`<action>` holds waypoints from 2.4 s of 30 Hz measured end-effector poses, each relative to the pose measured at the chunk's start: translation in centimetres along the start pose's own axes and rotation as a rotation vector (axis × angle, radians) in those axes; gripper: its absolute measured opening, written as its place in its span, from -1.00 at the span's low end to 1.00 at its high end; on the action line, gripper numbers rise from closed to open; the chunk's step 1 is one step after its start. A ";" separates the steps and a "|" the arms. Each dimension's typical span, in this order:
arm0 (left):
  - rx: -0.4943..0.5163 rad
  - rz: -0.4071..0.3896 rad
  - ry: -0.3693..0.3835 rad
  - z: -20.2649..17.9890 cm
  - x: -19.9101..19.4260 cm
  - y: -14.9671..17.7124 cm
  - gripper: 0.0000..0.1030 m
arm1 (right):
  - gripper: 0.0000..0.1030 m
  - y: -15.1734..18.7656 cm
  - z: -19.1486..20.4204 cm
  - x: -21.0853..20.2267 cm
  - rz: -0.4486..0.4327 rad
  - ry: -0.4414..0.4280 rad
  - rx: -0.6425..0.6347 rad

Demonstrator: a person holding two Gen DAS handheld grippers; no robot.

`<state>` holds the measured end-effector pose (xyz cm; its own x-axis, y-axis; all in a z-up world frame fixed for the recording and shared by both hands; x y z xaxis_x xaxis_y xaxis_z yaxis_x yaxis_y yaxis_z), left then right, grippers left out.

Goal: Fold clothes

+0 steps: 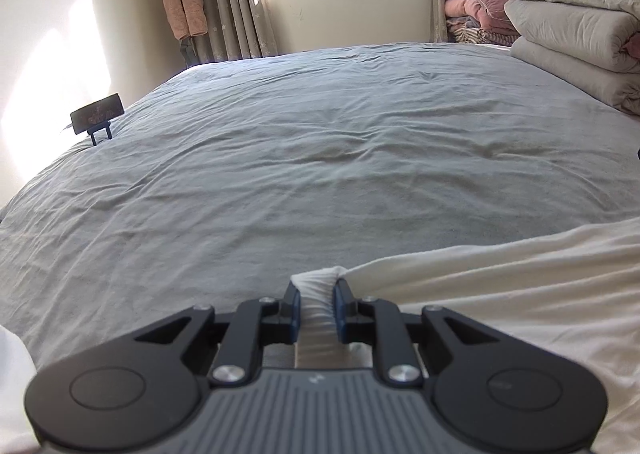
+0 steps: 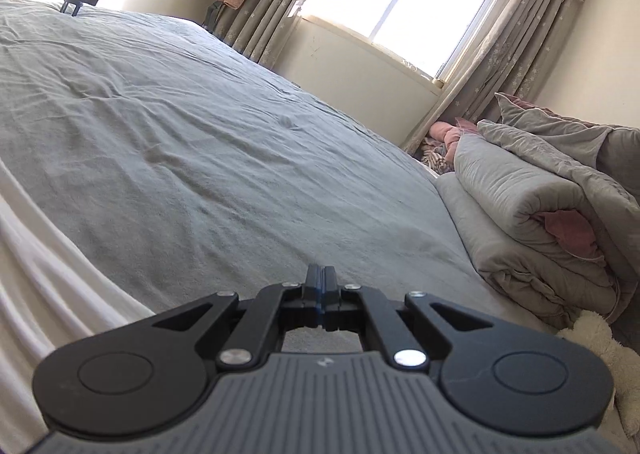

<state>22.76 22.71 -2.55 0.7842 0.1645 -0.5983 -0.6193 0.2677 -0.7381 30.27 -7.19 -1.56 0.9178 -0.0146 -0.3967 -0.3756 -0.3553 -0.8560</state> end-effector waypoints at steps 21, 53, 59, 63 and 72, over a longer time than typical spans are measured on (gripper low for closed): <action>-0.214 0.013 0.002 5.6 -1.5 0.1 0.35 | 0.02 5.4 -22.3 -6.0 0.234 0.123 0.367; 0.002 0.028 0.100 0.4 0.5 -0.5 -0.82 | -0.94 13.5 -28.2 -6.5 0.352 0.108 0.157; 0.011 0.033 0.094 0.2 0.5 -0.5 -0.81 | -0.81 14.7 -29.0 -6.9 0.351 0.092 0.200; 0.014 0.034 0.091 0.1 0.7 -0.5 -0.80 | -0.51 12.1 -29.8 -6.4 0.286 0.065 0.306; 0.031 0.013 0.096 0.0 0.7 -0.5 -0.83 | -0.24 14.6 -29.4 -1.9 0.450 0.030 0.417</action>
<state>23.63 22.66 -2.67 0.7679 0.0765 -0.6359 -0.6266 0.2954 -0.7212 26.83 -39.84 -3.60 0.6586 -0.1062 -0.7450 -0.7401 0.0876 -0.6667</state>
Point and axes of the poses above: each gripper's, at about its wrist camera, not at the fingertips, and x roughly the way its jaws point, z to its left, y to its underside, the point moved 7 cm from there along x, roughly the way its jaws point, and after that the axes turned 11 degrees about x, right-handed, at the moved point
